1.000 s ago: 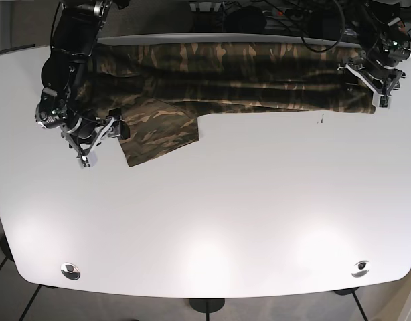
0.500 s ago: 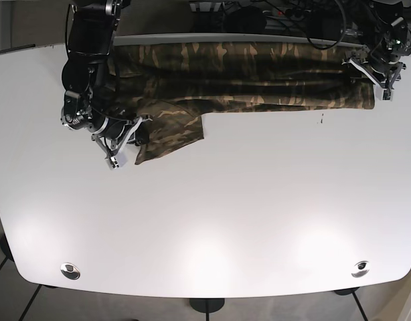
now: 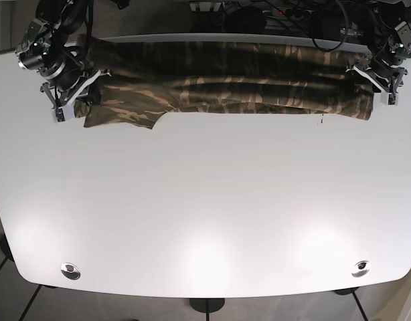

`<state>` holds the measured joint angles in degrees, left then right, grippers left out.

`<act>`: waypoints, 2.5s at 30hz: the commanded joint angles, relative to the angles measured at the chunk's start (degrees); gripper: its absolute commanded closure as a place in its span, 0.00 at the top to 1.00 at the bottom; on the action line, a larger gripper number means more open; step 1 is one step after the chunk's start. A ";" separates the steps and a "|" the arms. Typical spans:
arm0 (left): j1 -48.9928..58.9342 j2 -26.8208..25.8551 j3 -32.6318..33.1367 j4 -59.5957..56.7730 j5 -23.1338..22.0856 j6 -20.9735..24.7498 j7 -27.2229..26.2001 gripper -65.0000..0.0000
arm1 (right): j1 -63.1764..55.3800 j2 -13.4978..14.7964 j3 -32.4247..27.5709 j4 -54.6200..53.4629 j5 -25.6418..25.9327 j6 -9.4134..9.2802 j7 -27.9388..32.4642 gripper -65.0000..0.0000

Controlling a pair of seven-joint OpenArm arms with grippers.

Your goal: Fold the T-shirt properly

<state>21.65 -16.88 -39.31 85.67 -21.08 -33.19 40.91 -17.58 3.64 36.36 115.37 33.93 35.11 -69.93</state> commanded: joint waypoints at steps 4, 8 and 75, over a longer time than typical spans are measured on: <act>0.37 -1.01 0.50 -0.88 1.08 0.18 2.48 0.68 | -3.65 0.45 1.93 0.98 1.19 0.27 1.40 0.03; 0.37 -1.01 0.58 -0.88 1.08 0.18 2.48 0.68 | -7.08 0.45 1.93 0.89 1.19 0.27 1.49 0.03; -26.88 0.58 8.85 -9.84 3.02 3.96 2.66 0.68 | 13.58 5.37 -13.02 -26.27 -12.35 0.71 15.38 0.18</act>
<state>-4.19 -15.59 -30.48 75.02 -17.17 -29.12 44.53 -4.47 8.71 23.29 88.40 21.23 35.62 -54.33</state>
